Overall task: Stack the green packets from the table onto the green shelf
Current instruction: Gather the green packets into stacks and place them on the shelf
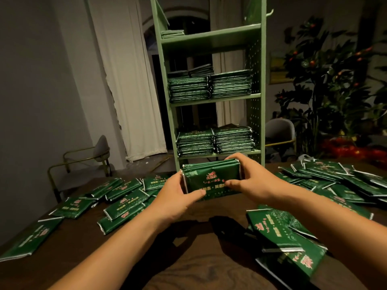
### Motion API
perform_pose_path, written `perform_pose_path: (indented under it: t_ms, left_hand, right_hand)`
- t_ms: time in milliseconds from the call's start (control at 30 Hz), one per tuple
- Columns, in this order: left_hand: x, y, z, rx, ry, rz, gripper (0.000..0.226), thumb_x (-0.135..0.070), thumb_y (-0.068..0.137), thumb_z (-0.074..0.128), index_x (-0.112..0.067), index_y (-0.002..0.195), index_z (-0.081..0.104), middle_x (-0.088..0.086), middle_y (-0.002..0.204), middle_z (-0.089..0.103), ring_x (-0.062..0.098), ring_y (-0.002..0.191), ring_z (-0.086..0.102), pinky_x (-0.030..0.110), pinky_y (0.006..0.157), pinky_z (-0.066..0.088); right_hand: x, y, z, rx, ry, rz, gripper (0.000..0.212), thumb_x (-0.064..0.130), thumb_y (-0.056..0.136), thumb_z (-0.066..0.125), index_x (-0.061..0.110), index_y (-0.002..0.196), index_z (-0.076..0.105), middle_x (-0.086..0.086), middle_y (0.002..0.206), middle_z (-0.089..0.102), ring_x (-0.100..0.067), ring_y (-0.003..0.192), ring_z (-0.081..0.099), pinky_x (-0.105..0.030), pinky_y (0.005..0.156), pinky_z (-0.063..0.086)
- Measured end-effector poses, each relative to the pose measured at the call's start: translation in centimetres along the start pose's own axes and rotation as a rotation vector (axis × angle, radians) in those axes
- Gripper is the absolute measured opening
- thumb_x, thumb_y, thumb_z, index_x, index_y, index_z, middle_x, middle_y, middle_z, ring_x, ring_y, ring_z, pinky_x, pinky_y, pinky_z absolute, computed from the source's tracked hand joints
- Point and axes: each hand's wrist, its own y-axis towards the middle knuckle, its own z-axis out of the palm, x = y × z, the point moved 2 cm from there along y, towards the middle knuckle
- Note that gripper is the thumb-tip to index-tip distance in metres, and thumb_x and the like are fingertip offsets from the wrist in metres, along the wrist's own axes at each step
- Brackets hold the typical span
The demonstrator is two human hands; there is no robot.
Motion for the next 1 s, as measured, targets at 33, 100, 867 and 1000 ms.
perform_pose_path:
  t_ms: [33,100,867,1000]
  left_hand:
    - [-0.5,0.0,-0.2,-0.001,0.023,0.026,0.043,-0.023,0.084,0.082,-0.027,0.121,0.06,-0.009,0.12,0.071,0.0,0.106,0.066,0.024,0.095,0.051]
    - [-1.7,0.1,-0.5,-0.011,0.033,0.05,0.034,-0.015,0.087,0.078,-0.031,0.112,0.06,-0.009,0.111,0.072,0.006,0.101,0.07,0.03,0.093,0.055]
    - [-13.4,4.0,-3.3,0.021,-0.344,0.13,0.027,-0.018,0.094,0.069,-0.011,0.12,0.062,0.009,0.11,0.076,0.027,0.103,0.074,0.048,0.095,0.057]
    - [-14.2,5.0,-3.4,0.041,-0.394,0.109,0.023,-0.021,0.098,0.063,-0.012,0.12,0.063,0.007,0.108,0.077,0.025,0.1,0.074,0.043,0.089,0.058]
  right_hand:
    - [0.5,-0.2,-0.4,-0.002,-0.008,-0.017,0.045,0.006,0.093,0.067,0.021,0.13,0.047,-0.001,0.119,0.065,-0.013,0.109,0.065,-0.032,0.097,0.055]
    - [1.3,-0.4,-1.2,-0.002,-0.037,-0.039,0.061,0.012,0.094,0.068,0.023,0.145,0.038,0.003,0.139,0.056,-0.014,0.128,0.055,-0.03,0.109,0.043]
    - [10.3,1.3,-9.7,0.014,-0.031,-0.229,0.043,0.015,0.093,0.07,0.035,0.126,0.052,-0.004,0.111,0.068,-0.02,0.093,0.07,-0.025,0.07,0.057]
    - [10.5,2.0,-10.4,0.03,-0.025,-0.231,0.03,0.027,0.1,0.059,0.031,0.129,0.053,-0.001,0.118,0.065,-0.012,0.096,0.067,-0.029,0.075,0.057]
